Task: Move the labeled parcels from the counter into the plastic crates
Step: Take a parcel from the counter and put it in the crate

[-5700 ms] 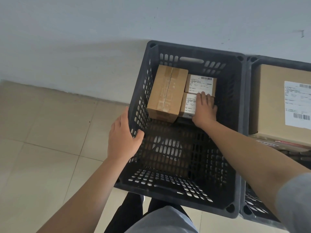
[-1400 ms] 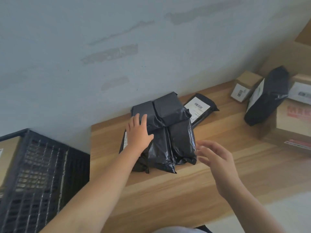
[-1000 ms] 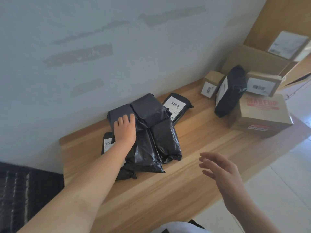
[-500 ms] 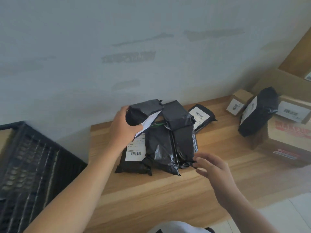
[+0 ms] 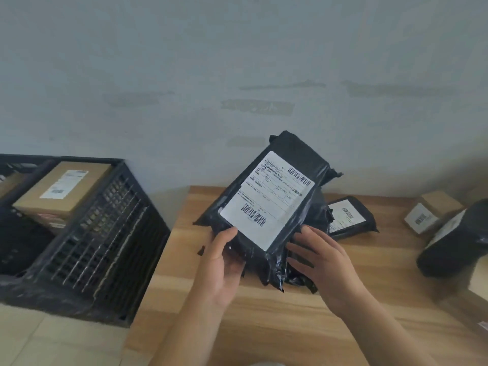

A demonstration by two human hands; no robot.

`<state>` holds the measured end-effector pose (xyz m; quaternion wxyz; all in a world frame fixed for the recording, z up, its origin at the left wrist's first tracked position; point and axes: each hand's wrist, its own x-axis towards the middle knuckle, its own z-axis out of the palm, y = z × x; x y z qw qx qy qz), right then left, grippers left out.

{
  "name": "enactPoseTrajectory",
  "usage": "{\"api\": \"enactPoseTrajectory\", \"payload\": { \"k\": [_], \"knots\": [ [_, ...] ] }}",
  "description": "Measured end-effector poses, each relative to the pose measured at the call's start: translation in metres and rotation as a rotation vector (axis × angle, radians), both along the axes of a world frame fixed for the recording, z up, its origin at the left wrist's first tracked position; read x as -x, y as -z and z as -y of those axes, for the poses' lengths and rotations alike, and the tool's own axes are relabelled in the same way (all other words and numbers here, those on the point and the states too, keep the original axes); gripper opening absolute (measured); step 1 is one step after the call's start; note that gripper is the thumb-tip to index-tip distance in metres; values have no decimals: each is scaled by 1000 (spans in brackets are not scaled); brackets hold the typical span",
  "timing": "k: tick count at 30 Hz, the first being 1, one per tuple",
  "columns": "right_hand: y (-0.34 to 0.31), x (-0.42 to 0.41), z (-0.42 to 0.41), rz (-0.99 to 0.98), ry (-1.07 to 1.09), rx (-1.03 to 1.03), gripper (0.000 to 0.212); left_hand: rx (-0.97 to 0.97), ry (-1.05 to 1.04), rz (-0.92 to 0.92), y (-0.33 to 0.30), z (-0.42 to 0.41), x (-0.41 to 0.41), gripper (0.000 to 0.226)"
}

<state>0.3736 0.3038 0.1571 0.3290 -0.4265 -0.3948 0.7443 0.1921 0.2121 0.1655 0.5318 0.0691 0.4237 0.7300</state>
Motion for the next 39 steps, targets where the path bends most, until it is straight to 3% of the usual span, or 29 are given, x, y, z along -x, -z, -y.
{"api": "enactPoseTrajectory", "payload": {
  "k": [4,8,10,15,17,20,24,28,31,35,39],
  "knots": [
    [-4,-32,-1,-122,-81,14,52,-47,-46,97,11,10,-54,76],
    [-4,-55,8,-203,-149,-8,33,-37,-69,125,18,21,-100,66],
    [-3,-67,10,-232,-136,8,36,-26,-75,127,19,26,-120,65],
    [0,-95,6,-258,-127,12,34,-11,-66,78,14,24,-149,88],
    [0,-106,2,-252,-132,0,34,-15,-37,31,16,23,-156,95],
    [-5,-125,-8,-227,-133,-30,35,-11,72,-102,12,24,-164,85],
    [-9,-152,-26,-205,-151,-105,35,100,83,-295,1,28,-140,104],
    [-10,-175,-34,-169,-176,-188,43,205,325,-624,-26,22,-107,83],
    [-11,-186,-32,-155,-212,-205,63,199,430,-659,-42,12,-105,89],
    [-6,-195,-23,-132,-205,-192,42,199,489,-682,-50,0,-119,89],
    [0,-202,-12,-131,-191,-188,59,195,547,-718,-44,2,-134,83]
  ]
}}
